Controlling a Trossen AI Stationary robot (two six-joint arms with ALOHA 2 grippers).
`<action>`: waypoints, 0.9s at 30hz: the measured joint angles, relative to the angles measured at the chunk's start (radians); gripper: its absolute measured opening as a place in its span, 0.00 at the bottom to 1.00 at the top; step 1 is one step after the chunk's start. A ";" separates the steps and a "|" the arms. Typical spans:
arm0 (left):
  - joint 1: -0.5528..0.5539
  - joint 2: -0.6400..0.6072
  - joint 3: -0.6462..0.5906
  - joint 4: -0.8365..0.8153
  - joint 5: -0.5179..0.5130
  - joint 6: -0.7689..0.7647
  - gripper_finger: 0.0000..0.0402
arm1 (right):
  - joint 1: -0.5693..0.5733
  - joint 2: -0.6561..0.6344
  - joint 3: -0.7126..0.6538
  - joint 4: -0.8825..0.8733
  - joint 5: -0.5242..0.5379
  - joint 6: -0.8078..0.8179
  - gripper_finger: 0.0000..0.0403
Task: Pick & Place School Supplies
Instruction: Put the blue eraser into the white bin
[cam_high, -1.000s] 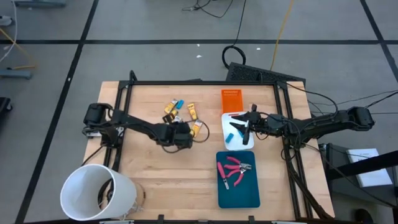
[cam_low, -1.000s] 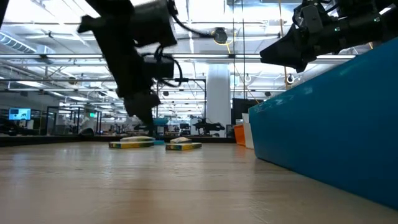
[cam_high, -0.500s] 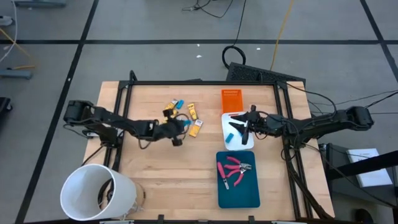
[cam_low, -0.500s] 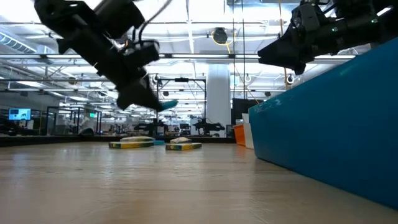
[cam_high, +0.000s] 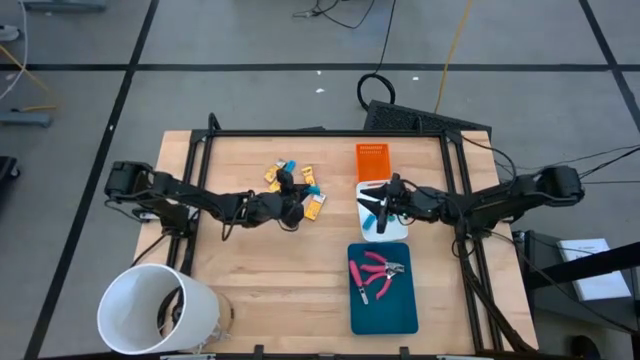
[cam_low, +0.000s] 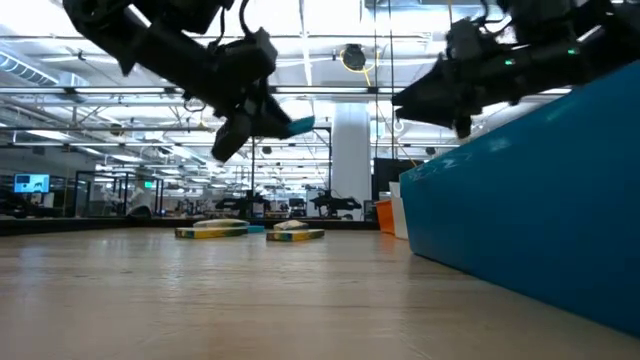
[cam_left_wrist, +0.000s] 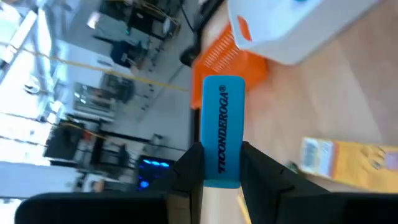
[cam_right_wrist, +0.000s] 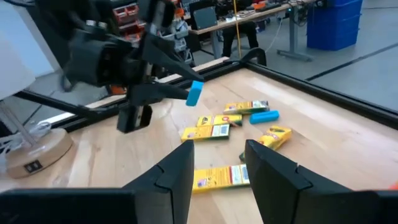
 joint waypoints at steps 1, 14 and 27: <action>0.000 0.005 0.011 0.003 -0.003 0.018 0.22 | -0.002 0.019 0.013 0.003 -0.001 0.001 0.34; -0.027 0.201 0.175 -0.002 -0.113 0.131 0.22 | -0.008 0.220 0.154 0.036 -0.044 0.006 0.57; -0.080 0.226 0.240 0.034 -0.172 0.154 0.22 | -0.011 0.294 0.184 0.130 -0.053 0.021 0.53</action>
